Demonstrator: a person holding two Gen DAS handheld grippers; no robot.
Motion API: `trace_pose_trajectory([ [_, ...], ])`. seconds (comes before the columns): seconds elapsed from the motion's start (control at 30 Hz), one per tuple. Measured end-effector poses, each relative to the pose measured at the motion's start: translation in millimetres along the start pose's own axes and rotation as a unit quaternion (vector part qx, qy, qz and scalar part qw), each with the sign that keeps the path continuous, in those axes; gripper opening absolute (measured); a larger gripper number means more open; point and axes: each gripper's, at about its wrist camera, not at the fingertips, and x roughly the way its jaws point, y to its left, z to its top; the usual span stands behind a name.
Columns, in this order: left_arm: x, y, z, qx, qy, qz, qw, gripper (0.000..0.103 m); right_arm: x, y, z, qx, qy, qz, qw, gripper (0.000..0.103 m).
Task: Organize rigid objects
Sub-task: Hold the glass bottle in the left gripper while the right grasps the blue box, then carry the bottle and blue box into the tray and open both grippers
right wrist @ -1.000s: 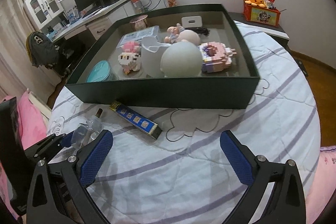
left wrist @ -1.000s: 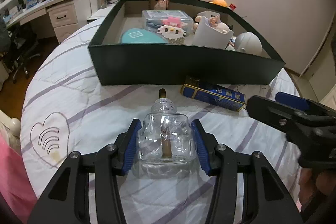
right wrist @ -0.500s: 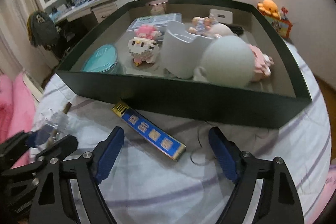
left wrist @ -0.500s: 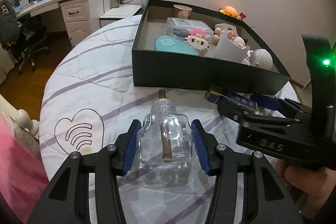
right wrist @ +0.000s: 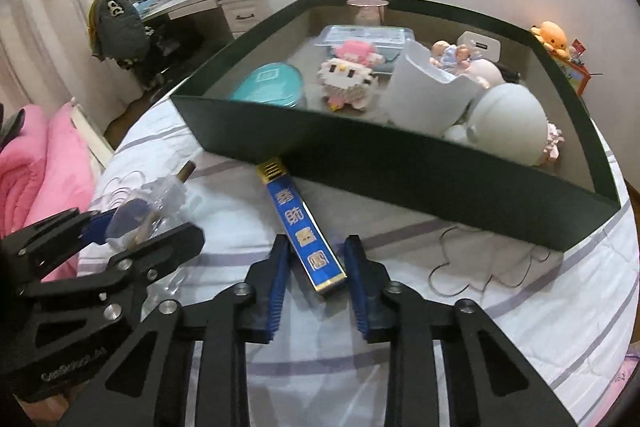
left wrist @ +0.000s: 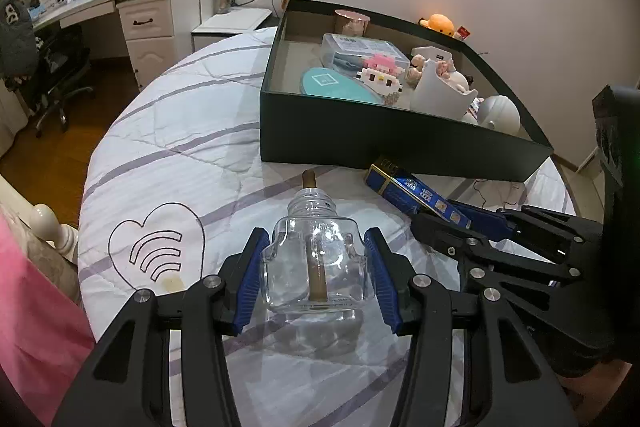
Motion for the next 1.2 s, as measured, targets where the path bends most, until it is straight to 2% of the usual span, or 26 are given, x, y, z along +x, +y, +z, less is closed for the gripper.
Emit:
trace_pose_trajectory([
  [0.1,-2.4,0.2,-0.8,0.001,-0.001,0.001,1.0,0.05,2.8,2.5,2.9,-0.013,0.005,-0.001,1.0,0.029],
  [0.2,-3.8,1.5,-1.3,0.0,-0.002,0.003,1.0,0.05,7.0,1.5,10.1,-0.027,0.006,-0.01,1.0,0.036],
  [0.3,-4.5,2.3,-1.3,-0.001,-0.002,0.006,1.0,0.05,13.1,1.8,13.3,-0.038,0.006,0.004,0.999,0.038],
  [0.33,-5.0,2.7,-1.1,-0.002,-0.003,0.007,1.0,0.05,12.6,3.2,13.6,-0.04,0.008,0.005,0.999,0.037],
  [0.4,-5.2,3.6,-0.6,-0.003,-0.004,0.008,1.0,0.05,10.2,6.3,13.9,-0.042,0.015,0.035,0.998,0.025],
  [0.43,-5.6,4.6,-0.5,-0.003,-0.004,0.01,0.9999,0.05,8.9,10.4,12.2,-0.05,0.021,0.049,0.997,0.023],
  [0.5,-5.0,5.6,0.4,-0.005,-0.003,0.011,0.9999,0.05,8.8,15.2,10.7,-0.066,0.027,0.044,0.996,0.021],
  [0.57,-5.6,6.5,0.1,-0.005,-0.004,0.012,0.9999,0.05,9.3,14.4,11.9,-0.067,0.025,0.04,0.997,0.021],
  [0.67,-5.1,6.9,0.1,-0.004,-0.004,0.014,0.9999,0.05,13.2,11.1,16.8,-0.066,0.019,0.032,0.997,0.029],
  [0.83,-4.0,10.9,0.7,-0.01,-0.003,0.016,0.9998,0.05,21.2,16.7,23.1,-0.084,0.014,0.044,0.995,0.032],
  [1.0,-4.8,12.7,1.9,-0.012,-0.007,0.022,0.9997,0.05,18.8,24.4,22.3,-0.101,0.026,0.077,0.992,0.017],
  [1.2,-14.4,9.7,2.3,-0.008,-0.019,0.024,0.9995,0.05,13.7,17.5,17.6,-0.06,0.011,0.095,0.994,0.016],
])
